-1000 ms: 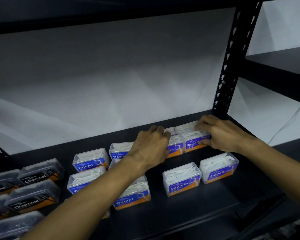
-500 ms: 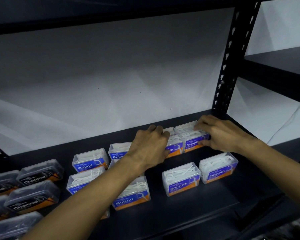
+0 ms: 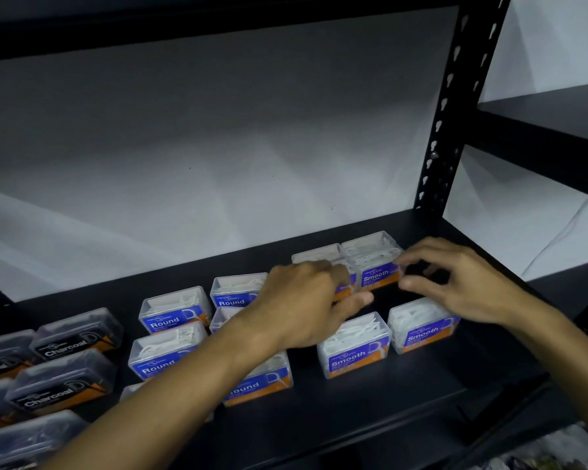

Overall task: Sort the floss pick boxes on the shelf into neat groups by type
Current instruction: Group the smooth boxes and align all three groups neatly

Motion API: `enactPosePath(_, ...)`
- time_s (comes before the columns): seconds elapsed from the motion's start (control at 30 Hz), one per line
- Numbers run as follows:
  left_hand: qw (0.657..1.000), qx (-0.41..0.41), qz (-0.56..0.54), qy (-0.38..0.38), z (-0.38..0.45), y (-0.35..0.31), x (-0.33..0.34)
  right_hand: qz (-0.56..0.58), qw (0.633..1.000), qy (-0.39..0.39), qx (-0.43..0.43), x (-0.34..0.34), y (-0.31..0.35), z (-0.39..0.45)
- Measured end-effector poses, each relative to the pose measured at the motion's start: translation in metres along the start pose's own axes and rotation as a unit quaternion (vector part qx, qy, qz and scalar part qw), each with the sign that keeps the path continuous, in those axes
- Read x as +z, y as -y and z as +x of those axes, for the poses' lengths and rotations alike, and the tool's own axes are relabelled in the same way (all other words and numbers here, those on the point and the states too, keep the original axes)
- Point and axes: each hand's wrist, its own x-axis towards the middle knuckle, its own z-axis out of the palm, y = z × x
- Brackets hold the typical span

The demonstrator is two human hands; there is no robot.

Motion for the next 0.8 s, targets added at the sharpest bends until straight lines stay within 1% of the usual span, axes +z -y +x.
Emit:
enactPosePath(0.13,0.996,0.008,-0.015,0.083,-0.008,-0.011,0.002,0.061,0.996,0.056,0.020,0.000,0.000,-0.019)
enactPosePath(0.23,0.994,0.011,-0.005,0.105,-0.013,-0.016,0.002,0.063,0.995,0.071,0.024,0.002,-0.002,-0.030)
enactPosePath(0.33,0.995,0.018,0.030,0.090,-0.019,-0.021,0.004,0.045,0.994,0.090,0.037,0.003,-0.005,-0.041)
enactPosePath(0.47,0.996,0.016,0.066,0.061,-0.025,-0.027,0.011,0.013,0.997,0.062,0.042,0.007,-0.008,-0.051)
enactPosePath(0.57,0.996,-0.001,0.083,0.032,-0.024,-0.030,0.017,-0.003,0.999,0.040,0.020,0.011,-0.007,-0.050)
enactPosePath(0.7,0.994,-0.043,0.102,0.026,-0.020,-0.030,0.022,-0.014,1.000,0.017,0.006,0.017,-0.008,-0.048)
enactPosePath(0.8,0.991,-0.074,0.114,0.000,-0.017,-0.031,0.027,-0.078,0.997,-0.020,0.000,0.023,-0.010,-0.046)
